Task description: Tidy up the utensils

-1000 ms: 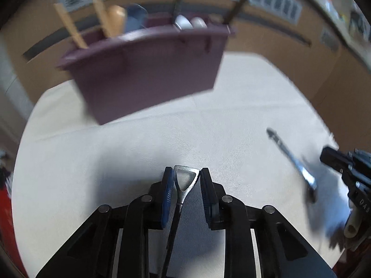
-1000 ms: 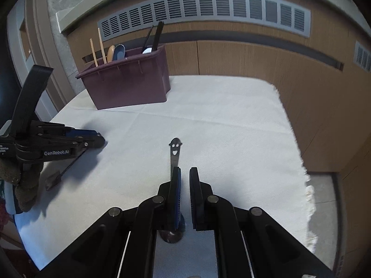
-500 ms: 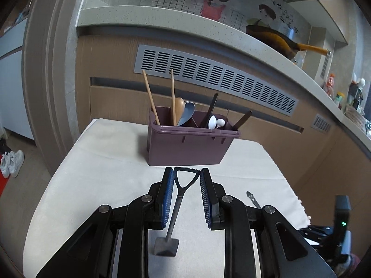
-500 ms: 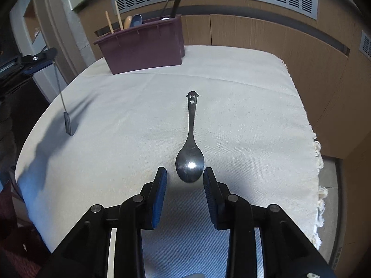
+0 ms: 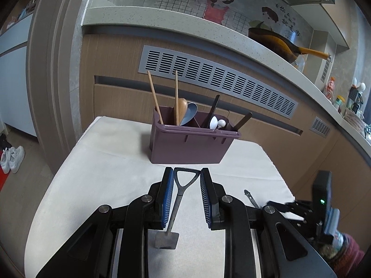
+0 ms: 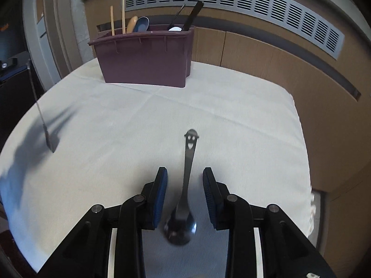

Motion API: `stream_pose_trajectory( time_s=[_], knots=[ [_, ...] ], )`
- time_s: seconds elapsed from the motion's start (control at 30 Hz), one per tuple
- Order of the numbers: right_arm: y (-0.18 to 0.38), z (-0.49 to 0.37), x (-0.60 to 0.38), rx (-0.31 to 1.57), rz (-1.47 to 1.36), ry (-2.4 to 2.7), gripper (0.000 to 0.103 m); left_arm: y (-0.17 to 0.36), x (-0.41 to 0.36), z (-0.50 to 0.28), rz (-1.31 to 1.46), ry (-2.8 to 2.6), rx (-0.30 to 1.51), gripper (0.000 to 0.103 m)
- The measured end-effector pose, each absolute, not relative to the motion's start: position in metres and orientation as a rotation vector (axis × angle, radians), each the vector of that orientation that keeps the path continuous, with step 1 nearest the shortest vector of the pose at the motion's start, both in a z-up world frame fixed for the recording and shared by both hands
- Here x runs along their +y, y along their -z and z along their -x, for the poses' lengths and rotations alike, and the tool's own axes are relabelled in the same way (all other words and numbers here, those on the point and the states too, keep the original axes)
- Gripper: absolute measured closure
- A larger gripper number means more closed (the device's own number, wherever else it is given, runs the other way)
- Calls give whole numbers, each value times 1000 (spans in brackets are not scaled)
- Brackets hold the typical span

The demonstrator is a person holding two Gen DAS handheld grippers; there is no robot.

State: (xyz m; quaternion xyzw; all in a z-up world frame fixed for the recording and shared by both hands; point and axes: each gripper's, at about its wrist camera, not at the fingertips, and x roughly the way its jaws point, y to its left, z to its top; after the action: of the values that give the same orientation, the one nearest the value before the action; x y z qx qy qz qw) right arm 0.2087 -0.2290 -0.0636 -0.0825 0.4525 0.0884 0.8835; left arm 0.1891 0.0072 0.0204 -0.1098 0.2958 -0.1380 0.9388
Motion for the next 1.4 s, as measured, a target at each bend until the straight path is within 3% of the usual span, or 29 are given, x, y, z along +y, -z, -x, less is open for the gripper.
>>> stream_pose_trajectory(
  time_s=[0.17, 0.23, 0.87, 1.4],
  knots=[
    [76, -220, -228, 992, 164, -189, 86, -21, 9, -188, 229, 281, 606, 79],
    [76, -219, -229, 983, 153, -186, 96, -21, 10, -187, 234, 281, 608, 79],
    [-16, -182, -229, 670, 4, -240, 99, -39, 13, -175, 226, 273, 577, 79],
    [12, -219, -231, 725, 11, -270, 98, -39, 15, -176, 220, 275, 598, 79]
  ],
)
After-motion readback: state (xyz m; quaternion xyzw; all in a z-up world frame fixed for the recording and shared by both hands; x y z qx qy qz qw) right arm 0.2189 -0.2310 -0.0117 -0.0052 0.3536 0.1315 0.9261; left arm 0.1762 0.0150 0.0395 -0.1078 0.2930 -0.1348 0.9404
